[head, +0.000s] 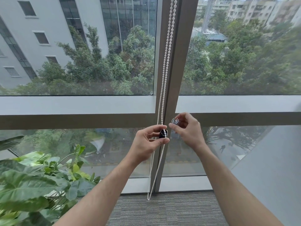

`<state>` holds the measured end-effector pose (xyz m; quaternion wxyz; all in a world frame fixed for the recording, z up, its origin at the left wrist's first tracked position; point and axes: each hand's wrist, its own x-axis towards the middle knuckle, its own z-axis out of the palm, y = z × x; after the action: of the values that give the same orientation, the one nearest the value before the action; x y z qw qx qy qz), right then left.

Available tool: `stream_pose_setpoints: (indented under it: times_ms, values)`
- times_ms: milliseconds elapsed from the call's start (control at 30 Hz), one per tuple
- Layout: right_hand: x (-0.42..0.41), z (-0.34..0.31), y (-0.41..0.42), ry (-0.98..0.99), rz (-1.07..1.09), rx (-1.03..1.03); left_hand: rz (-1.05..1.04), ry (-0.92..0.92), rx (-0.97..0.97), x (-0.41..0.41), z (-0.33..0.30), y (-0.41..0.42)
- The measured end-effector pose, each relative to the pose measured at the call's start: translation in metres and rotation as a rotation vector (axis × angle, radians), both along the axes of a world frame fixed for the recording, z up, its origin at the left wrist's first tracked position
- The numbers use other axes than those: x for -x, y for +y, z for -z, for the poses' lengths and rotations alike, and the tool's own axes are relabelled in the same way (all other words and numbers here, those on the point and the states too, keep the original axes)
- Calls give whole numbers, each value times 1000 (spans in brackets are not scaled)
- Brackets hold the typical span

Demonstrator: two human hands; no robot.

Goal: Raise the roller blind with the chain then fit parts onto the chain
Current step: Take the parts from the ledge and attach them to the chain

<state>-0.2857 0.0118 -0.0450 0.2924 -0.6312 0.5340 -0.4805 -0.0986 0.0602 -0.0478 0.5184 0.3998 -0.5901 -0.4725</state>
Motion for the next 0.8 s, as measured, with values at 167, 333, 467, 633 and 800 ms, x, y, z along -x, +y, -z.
stream_pose_setpoints:
  times_ms: [167, 333, 467, 633, 800]
  values:
    - [-8, -15, 18, -89, -170, 20, 17, 1, 25, -2, -3, -2]
    - [-11, -23, 30, -171, -209, 6, 5, 22, 17, -4, 0, -3]
    - [-10, -27, 35, -94, -284, 13, 13, 13, 26, -5, -1, -4]
    - [-8, -37, 42, -4, -373, 19, 14, 28, 9, -9, 1, -5]
    - [-14, -50, 46, 249, -309, 200, 31, 43, -5, -13, 0, -6]
